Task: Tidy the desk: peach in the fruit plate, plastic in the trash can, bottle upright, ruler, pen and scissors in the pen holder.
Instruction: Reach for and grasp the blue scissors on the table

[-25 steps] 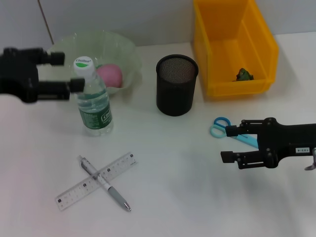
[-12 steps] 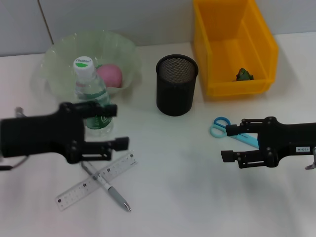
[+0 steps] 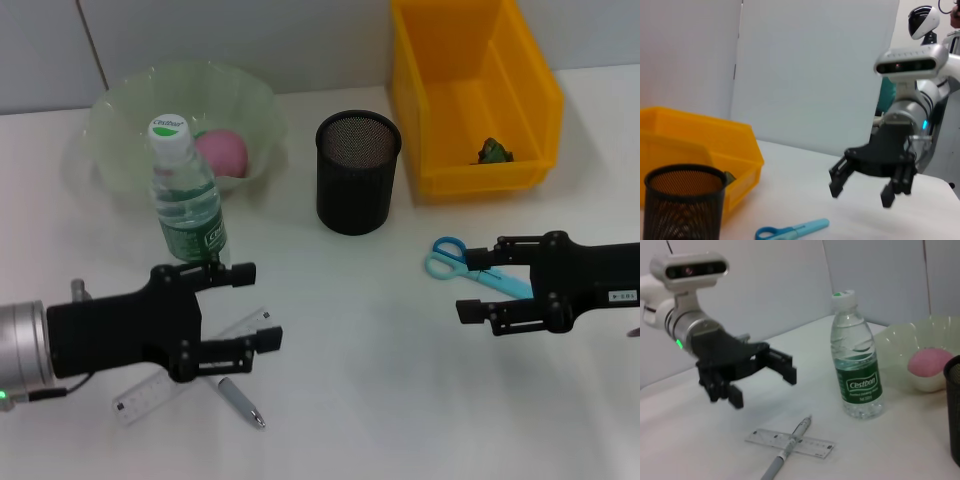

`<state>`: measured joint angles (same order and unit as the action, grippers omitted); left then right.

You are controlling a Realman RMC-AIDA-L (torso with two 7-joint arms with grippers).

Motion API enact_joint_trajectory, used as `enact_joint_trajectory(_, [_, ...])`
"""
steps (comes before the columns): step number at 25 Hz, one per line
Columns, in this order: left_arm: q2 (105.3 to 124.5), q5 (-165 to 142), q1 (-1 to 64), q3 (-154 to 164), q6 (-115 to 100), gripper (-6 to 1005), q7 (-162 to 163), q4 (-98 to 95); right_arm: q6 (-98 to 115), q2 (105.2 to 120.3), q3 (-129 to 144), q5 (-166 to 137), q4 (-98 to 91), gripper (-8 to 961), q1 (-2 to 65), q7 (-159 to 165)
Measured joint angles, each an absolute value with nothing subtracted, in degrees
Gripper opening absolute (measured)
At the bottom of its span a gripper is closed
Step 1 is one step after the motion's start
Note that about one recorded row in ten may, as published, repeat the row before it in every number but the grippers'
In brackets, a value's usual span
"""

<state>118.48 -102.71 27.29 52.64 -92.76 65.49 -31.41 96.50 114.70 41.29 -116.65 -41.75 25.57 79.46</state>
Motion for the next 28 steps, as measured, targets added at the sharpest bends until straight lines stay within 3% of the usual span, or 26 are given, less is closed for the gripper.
enact_joint_trajectory(9, [118.40, -103.5, 26.5, 53.4, -88.5, 824, 61.7, -28.7, 101.1, 115.10, 41.8, -122.4, -54.4, 767, 27.1, 92.0])
enact_joint_trajectory(18, [118.13, -103.8, 26.6, 53.5, -87.5, 824, 61.7, -29.9, 101.6, 114.94, 48.8, -136.9, -65.3, 765, 36.3, 115.8])
enact_joint_trajectory(23, [118.24, -103.8, 26.9, 53.5, -87.1, 823, 61.7, -29.9, 100.1, 116.12, 54.3, -147.4, -67.6, 761, 40.4, 122.3])
enact_joint_trajectory(28, [118.25, -103.8, 27.0, 53.5, -87.1, 823, 62.0, -29.9, 97.8, 118.41, 58.5, -156.7, -67.5, 757, 43.5, 124.8])
